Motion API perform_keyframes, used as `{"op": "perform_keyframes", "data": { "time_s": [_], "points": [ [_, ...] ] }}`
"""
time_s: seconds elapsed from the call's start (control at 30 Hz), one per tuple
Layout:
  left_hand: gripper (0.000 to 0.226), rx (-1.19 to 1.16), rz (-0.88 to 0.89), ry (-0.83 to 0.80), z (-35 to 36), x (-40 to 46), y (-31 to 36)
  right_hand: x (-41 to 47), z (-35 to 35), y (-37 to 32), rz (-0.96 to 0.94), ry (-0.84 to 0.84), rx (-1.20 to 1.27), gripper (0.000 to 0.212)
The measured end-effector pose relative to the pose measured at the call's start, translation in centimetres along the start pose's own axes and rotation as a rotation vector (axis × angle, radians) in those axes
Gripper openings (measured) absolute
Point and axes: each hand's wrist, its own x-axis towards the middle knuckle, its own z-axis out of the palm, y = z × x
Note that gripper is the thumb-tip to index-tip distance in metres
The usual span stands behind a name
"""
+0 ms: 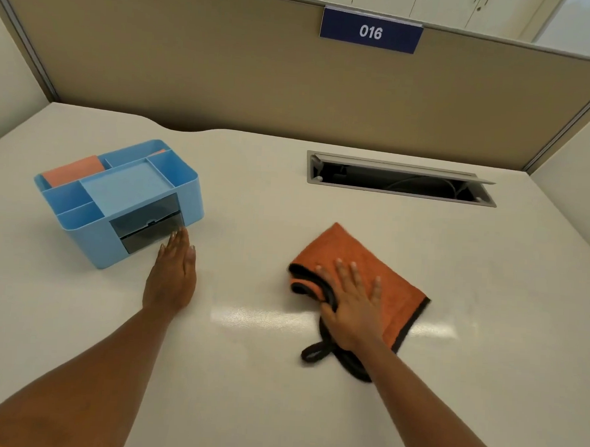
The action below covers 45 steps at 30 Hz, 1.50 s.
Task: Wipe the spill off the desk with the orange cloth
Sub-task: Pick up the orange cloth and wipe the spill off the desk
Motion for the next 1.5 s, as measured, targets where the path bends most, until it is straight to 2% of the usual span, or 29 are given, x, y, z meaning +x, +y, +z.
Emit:
{"op": "perform_keyframes", "data": {
  "time_s": [0.07,0.1,0.2,0.23,0.3,0.37,0.43,0.53,0.57,0.6,0.63,0.7,0.73,0.77,0.8,0.83,0.9,0.97,1.17,1.5],
  "points": [
    [0.049,-0.001,0.01,0.002,0.1,0.1,0.1,0.8,-1.1,1.9,0.123,0.002,0.025,0.057],
    [0.049,-0.002,0.016,0.002,0.0,0.2,0.1,1.4,-2.0,2.5,0.197,-0.01,0.131,0.053],
    [0.049,-0.011,0.02,0.006,0.0,0.3,0.2,2.9,-7.2,3.5,0.467,-0.021,0.834,0.02],
    [0.049,-0.013,0.022,0.009,0.0,0.3,0.2,3.1,-9.2,4.1,0.49,-0.021,0.954,0.012],
    [0.048,-0.011,0.026,0.011,0.0,0.2,0.2,2.9,-12.4,5.6,0.42,-0.04,0.974,0.016],
    [0.048,0.002,0.031,0.002,0.1,0.2,0.2,2.1,-14.2,6.2,0.316,-0.131,0.882,0.021],
    [0.048,0.011,0.032,-0.009,0.1,0.3,0.1,0.8,-13.8,6.3,0.249,-0.346,0.78,0.022],
    [0.048,0.016,0.029,-0.011,0.1,0.2,0.1,-1.4,-11.9,5.7,0.144,-0.851,0.571,0.016],
    [0.048,0.019,0.031,-0.012,0.1,0.2,0.1,-1.9,-11.5,5.8,0.117,-0.944,0.545,0.018],
    [0.048,0.021,0.031,-0.013,0.1,0.2,0.1,-2.1,-11.3,5.9,0.108,-0.942,0.571,0.022],
    [0.048,0.024,0.031,-0.015,0.1,0.2,0.1,-2.3,-11.1,5.7,0.14,-0.852,0.637,0.026],
    [0.048,0.035,0.029,-0.018,0.2,0.2,0.2,-2.4,-9.9,5.2,0.309,-0.413,0.729,0.033],
    [0.048,0.044,0.029,-0.018,0.2,0.2,0.2,-2.4,-8.9,4.6,0.408,-0.173,0.676,0.042],
    [0.048,0.053,0.028,-0.018,0.2,0.3,0.2,-2.6,-7.8,3.6,0.468,-0.038,0.524,0.059],
    [0.048,0.062,0.028,-0.018,0.2,0.2,0.1,-3.1,-6.2,2.6,0.489,-0.027,0.338,0.081],
    [0.048,0.075,0.029,-0.018,0.2,0.2,0.1,-3.7,-4.6,1.7,0.491,-0.083,0.198,0.102],
    [0.049,0.112,0.029,-0.023,0.3,0.3,0.1,-4.8,-1.7,0.5,0.47,-0.149,0.084,0.123],
    [0.05,0.16,0.024,-0.03,0.3,0.4,0.2,-5.2,0.1,0.5,0.455,-0.105,0.047,0.12],
    [0.052,0.228,0.008,-0.027,0.5,0.3,0.5,-2.8,0.2,1.9,0.483,-0.019,-0.018,0.082],
    [0.053,0.246,0.007,-0.013,0.7,0.3,0.8,8.4,-2.1,5.0,0.601,0.026,0.034,0.064]
  ]
}}
